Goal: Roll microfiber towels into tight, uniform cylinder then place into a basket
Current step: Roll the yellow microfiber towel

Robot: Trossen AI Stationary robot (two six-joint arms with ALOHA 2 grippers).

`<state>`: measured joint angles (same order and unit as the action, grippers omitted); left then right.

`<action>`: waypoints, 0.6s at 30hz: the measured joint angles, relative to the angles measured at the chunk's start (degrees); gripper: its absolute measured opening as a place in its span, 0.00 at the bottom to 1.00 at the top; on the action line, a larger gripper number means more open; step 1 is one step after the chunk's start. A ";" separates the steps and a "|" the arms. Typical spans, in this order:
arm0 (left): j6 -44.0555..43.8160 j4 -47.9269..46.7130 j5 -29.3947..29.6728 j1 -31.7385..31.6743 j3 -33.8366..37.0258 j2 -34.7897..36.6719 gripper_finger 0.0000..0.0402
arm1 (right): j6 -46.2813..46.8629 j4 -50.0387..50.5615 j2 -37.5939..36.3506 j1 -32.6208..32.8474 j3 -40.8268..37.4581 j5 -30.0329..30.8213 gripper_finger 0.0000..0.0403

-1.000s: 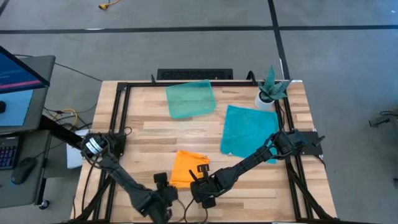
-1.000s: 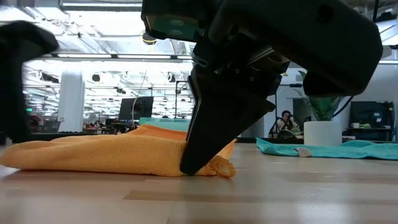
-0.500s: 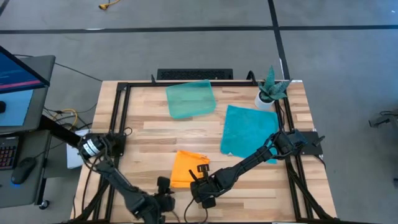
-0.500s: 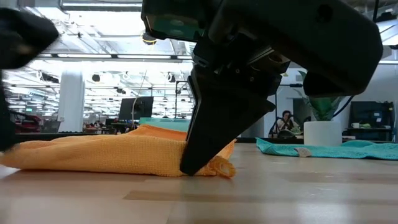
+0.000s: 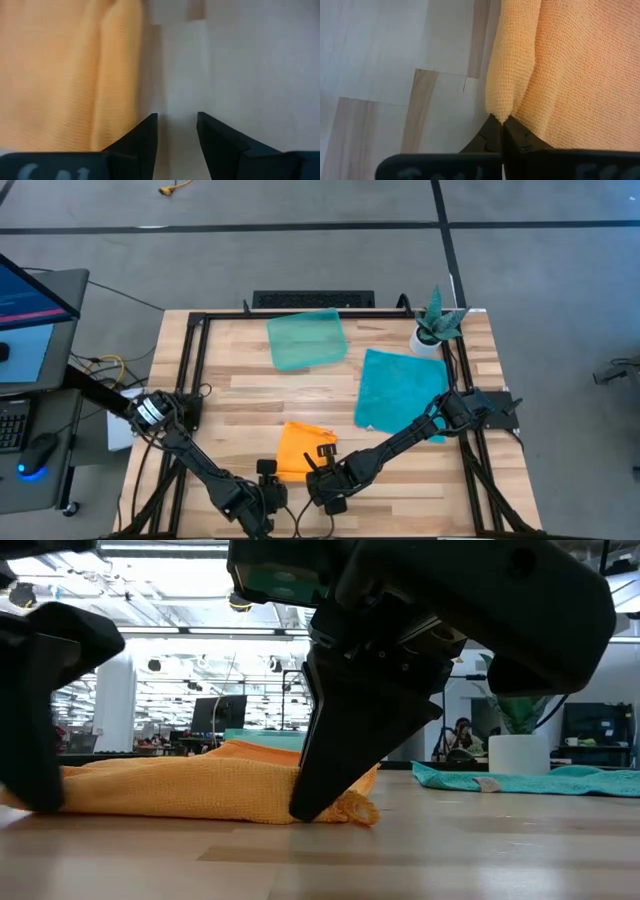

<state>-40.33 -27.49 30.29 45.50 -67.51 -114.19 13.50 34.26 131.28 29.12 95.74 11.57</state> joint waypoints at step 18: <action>-3.46 -6.90 6.59 -0.79 -2.86 -0.55 0.32 | 0.01 0.02 0.00 0.24 0.00 -1.25 0.04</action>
<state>-43.79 -34.40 36.88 44.71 -70.36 -114.74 13.51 34.28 131.28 29.37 95.74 10.32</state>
